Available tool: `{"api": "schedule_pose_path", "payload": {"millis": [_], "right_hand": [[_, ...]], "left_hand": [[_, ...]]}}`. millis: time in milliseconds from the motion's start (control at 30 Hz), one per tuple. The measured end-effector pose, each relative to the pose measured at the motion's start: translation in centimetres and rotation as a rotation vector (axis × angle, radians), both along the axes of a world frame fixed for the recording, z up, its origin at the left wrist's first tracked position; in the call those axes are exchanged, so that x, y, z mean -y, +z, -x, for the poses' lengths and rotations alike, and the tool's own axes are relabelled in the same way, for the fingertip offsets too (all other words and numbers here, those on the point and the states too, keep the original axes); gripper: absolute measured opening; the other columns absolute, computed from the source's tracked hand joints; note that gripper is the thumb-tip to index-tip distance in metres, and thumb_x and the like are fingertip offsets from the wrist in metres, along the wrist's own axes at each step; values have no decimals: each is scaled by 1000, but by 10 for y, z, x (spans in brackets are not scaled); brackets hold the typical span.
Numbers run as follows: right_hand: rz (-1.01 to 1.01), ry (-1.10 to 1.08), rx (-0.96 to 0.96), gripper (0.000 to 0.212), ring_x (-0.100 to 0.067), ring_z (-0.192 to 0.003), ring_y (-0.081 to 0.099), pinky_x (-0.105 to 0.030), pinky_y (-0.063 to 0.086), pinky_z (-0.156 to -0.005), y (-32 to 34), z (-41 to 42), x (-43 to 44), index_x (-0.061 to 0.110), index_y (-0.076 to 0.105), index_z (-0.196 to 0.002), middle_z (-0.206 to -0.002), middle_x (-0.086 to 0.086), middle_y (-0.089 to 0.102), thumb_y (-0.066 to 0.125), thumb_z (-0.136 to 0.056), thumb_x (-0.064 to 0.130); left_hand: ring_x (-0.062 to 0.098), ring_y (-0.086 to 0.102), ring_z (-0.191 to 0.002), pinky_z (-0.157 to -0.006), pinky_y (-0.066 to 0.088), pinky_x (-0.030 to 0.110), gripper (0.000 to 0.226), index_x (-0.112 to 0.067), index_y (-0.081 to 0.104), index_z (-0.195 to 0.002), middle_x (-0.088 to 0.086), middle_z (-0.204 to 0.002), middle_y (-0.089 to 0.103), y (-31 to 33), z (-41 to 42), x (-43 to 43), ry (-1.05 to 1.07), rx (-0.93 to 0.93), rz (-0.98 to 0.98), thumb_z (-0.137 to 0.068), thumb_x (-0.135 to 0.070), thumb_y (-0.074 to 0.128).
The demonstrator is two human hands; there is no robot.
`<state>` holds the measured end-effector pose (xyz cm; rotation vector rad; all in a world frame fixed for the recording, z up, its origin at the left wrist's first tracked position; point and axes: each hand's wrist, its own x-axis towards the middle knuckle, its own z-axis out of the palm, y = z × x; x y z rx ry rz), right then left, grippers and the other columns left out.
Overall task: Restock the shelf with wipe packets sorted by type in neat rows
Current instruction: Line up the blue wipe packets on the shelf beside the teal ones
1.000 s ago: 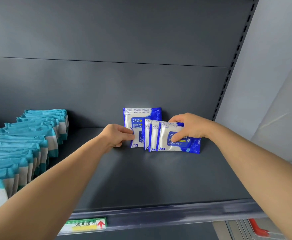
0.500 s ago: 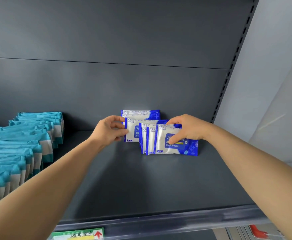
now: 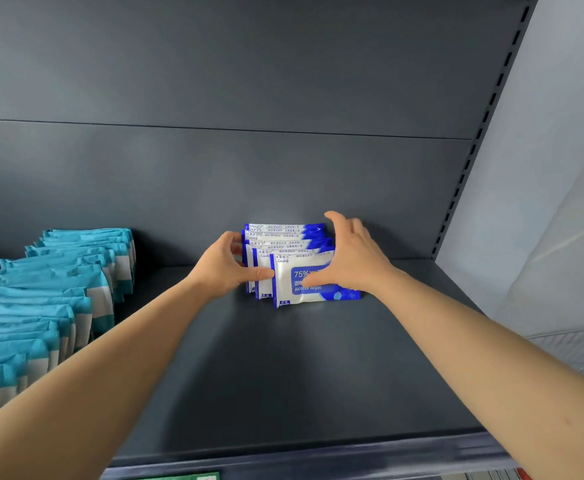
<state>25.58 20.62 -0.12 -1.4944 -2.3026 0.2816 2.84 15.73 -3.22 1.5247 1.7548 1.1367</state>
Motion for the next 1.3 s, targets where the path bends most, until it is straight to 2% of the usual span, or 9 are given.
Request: {"api": "schedule_pose_path", "payload": {"millis": [67, 167, 267, 367, 467, 667, 900, 1067, 1300], "right_hand": [[175, -2, -84, 128, -19, -129, 37, -35, 42, -96, -1, -11, 4, 32, 4, -149, -146, -4, 29, 87, -54, 49], [299, 17, -161, 126, -12, -103, 48, -24, 45, -76, -4, -17, 11, 27, -3, -151, -136, 1, 44, 86, -64, 36], [289, 52, -202, 112, -8, -90, 50, -12, 38, -58, -8, -9, 14, 17, 7, -149, -121, 6, 54, 84, -68, 31], [285, 62, -227, 98, -5, -86, 54, -12, 39, -57, -11, -1, 15, 16, 21, -139, -117, 8, 56, 85, -67, 32], [262, 52, -213, 93, -7, -90, 54, -19, 43, -65, -13, -3, 18, 17, 25, -135, -117, 7, 55, 84, -67, 36], [250, 33, -251, 83, -6, -94, 57, -16, 43, -65, -20, -2, 25, 21, 35, -130, -123, 7, 57, 85, -65, 38], [236, 11, -234, 88, -8, -97, 51, -21, 42, -76, -19, -7, 33, 12, 29, -137, -126, 4, 53, 82, -70, 36], [115, -19, -112, 87, -17, -134, 39, -34, 38, -106, -9, -34, 42, 14, 30, -146, -149, -2, 39, 70, -78, 50], [-13, -40, 74, 56, -19, -125, 49, -30, 37, -103, 1, -122, 69, 20, 38, -145, -153, 7, 33, 50, -95, 42]], "left_hand": [[9, 62, -97, -84, 54, 34, 71, -24, 48, -115, -14, -106, 60, -5, 2, 0, 21, -14, 16, -59, -35, 90], [8, 67, -92, -81, 57, 37, 64, -24, 57, -110, -14, -101, 68, -10, 6, 2, -37, -59, 71, -58, -47, 88], [6, 69, -86, -78, 55, 26, 40, -26, 64, -106, -14, -96, 73, -9, 4, 9, -106, -116, 82, -72, -37, 81], [12, 70, -84, -83, 57, 33, 27, -24, 66, -106, -10, -94, 74, -8, 4, 14, -133, -86, 88, -80, -29, 75], [12, 71, -85, -87, 56, 38, 25, -26, 66, -106, -12, -95, 73, -7, 3, 17, -123, -54, 90, -82, -31, 73], [1, 65, -90, -81, 51, 25, 44, -26, 60, -109, -19, -102, 69, -9, -9, 25, -74, -132, 90, -71, -34, 82], [8, 63, -98, -84, 49, 28, 43, -22, 60, -112, -13, -110, 65, -10, -9, 32, -1, -183, 95, -75, -34, 79], [26, 44, -120, -92, 42, 35, 50, -17, 50, -128, 3, -128, 51, 12, -42, 43, 172, -526, -123, -83, -33, 64], [26, 54, -109, -88, 43, 34, 36, -18, 58, -123, 2, -121, 60, 36, -153, 53, -14, -923, -221, -93, -36, 49]]}}
